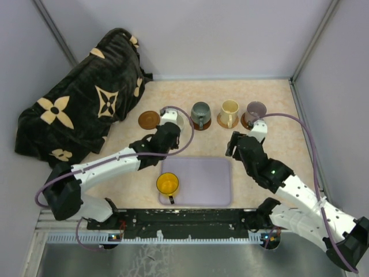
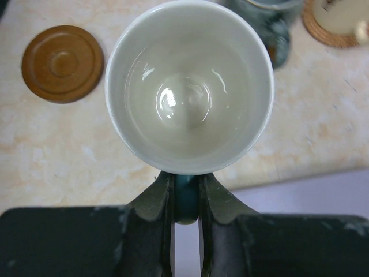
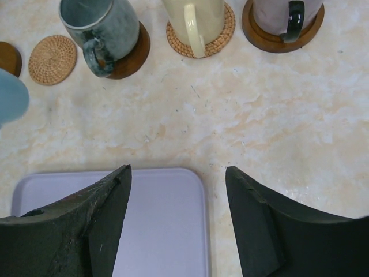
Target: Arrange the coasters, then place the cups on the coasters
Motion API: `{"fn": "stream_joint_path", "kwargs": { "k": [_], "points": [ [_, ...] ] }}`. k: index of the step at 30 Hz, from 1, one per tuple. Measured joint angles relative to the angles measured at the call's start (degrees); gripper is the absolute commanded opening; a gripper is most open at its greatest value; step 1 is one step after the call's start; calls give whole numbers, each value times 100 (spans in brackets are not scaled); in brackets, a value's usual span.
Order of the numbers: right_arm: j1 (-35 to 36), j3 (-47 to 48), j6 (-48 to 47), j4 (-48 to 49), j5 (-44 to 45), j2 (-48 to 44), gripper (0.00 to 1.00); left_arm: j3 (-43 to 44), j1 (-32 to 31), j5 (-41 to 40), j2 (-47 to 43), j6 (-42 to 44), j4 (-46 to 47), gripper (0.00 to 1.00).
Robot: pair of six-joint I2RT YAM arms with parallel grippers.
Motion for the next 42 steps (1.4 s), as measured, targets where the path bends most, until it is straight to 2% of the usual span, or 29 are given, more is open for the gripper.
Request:
{"fn": "stream_joint_path", "kwargs": {
  "k": [6, 10, 15, 23, 42],
  "points": [
    [0, -118, 94, -289, 15, -149, 67, 295, 1307, 396, 577, 181, 295, 0],
    [2, -140, 138, -398, 50, -229, 67, 811, 1659, 610, 1143, 326, 361, 0],
    [2, -146, 179, -446, 90, -232, 67, 1469, 1779, 944, 1860, 398, 479, 0],
    [2, -186, 205, -459, 85, -229, 67, 1788, 1871, 1178, 2422, 251, 435, 0],
    [2, -326, 343, -435, -46, -221, 67, 1869, 1908, 1185, 2540, 46, 258, 0]
  ]
}}
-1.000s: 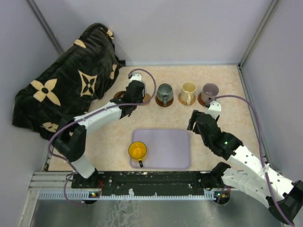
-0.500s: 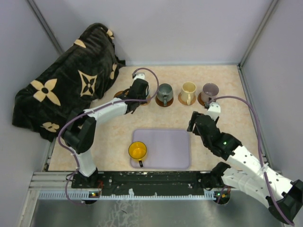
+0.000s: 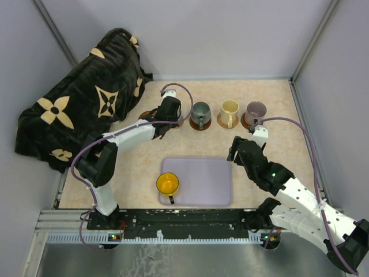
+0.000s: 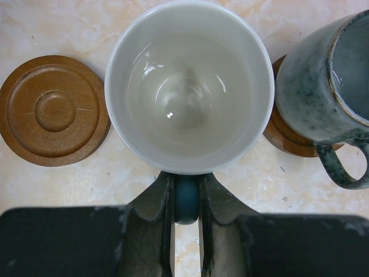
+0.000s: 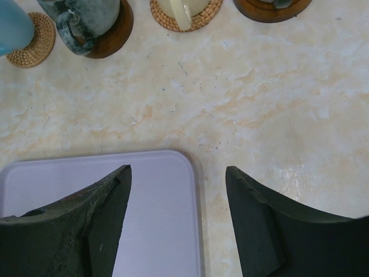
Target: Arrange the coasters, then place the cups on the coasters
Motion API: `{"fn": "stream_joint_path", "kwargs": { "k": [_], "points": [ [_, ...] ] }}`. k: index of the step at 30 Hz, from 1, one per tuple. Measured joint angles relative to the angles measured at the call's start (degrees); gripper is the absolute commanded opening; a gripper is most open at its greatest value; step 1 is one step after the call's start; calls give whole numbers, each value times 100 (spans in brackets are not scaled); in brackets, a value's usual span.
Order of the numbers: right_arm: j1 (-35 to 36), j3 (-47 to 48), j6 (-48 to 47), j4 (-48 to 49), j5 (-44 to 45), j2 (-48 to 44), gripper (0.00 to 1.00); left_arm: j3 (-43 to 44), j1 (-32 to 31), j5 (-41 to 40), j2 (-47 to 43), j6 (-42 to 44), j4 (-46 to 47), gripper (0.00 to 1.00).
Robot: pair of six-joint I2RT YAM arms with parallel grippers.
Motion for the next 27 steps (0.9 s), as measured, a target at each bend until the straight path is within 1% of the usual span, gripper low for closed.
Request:
{"fn": "stream_joint_path", "kwargs": {
  "k": [27],
  "points": [
    [0, -83, 68, 39, -79, 17, 67, 0, 39, -50, 96, -4, -13, 0]
  ]
}}
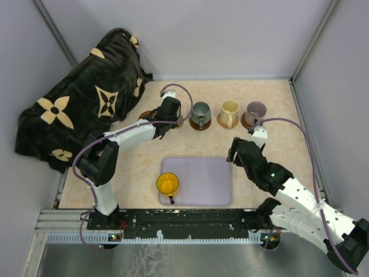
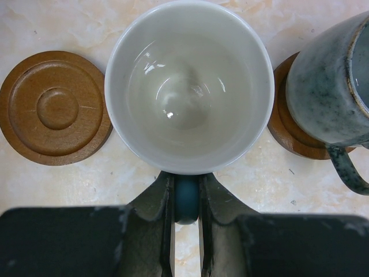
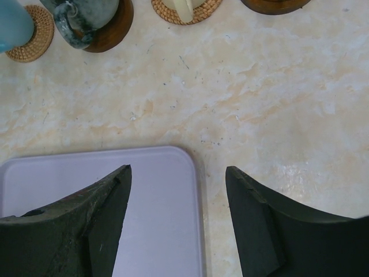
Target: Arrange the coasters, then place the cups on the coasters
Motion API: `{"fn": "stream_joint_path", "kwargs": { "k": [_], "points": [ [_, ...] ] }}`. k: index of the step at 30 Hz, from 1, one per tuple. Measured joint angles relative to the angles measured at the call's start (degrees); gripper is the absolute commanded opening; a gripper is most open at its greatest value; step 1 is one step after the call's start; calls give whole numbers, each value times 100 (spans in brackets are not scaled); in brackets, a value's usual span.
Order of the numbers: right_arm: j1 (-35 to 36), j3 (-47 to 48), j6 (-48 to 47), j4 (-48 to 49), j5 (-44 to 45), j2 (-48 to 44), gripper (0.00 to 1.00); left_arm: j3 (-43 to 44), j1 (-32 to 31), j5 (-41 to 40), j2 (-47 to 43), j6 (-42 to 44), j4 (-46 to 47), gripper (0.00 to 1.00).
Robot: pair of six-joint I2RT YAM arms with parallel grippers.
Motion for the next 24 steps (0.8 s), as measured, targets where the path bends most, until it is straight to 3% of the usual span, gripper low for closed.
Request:
{"fn": "stream_joint_path", "kwargs": {
  "k": [14, 24],
  "points": [
    [0, -31, 37, 22, -76, 7, 67, -42, 0, 2, 0, -92, -2, 0],
    [0, -66, 44, 48, -114, 20, 67, -109, 0, -22, 0, -212, 17, 10]
  ]
}}
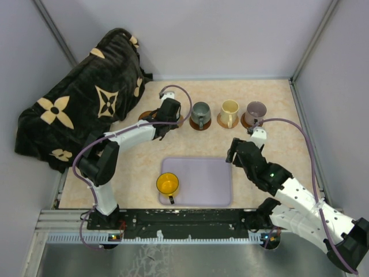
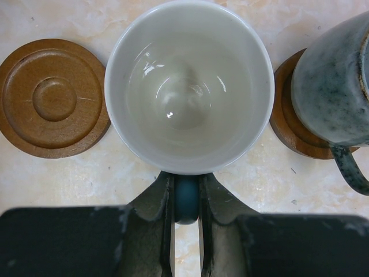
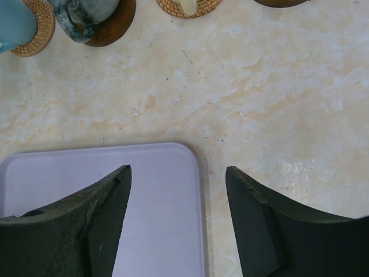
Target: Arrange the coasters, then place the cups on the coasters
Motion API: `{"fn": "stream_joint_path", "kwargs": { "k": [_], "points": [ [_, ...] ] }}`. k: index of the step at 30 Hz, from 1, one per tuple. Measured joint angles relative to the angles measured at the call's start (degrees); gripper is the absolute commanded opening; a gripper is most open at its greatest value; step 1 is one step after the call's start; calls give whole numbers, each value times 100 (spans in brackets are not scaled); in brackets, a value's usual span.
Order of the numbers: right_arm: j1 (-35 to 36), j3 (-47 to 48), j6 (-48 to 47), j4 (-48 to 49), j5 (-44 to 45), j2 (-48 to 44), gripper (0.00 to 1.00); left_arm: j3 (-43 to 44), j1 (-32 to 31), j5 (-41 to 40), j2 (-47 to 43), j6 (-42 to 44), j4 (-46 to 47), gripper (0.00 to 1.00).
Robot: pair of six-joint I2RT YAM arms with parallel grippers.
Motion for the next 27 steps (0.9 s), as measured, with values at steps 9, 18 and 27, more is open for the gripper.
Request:
{"fn": "stream_joint_path", "kwargs": {
  "k": [9, 18, 27],
  "points": [
    [-2, 0, 2, 0, -74, 0, 67, -24, 0, -72, 0, -66, 90, 52],
    [0, 0, 2, 2, -120, 0, 67, -57, 0, -120, -2, -83, 118, 68],
    [0, 0, 4, 2, -133, 0, 67, -129, 0, -116, -385, -153, -24, 80]
  ]
}}
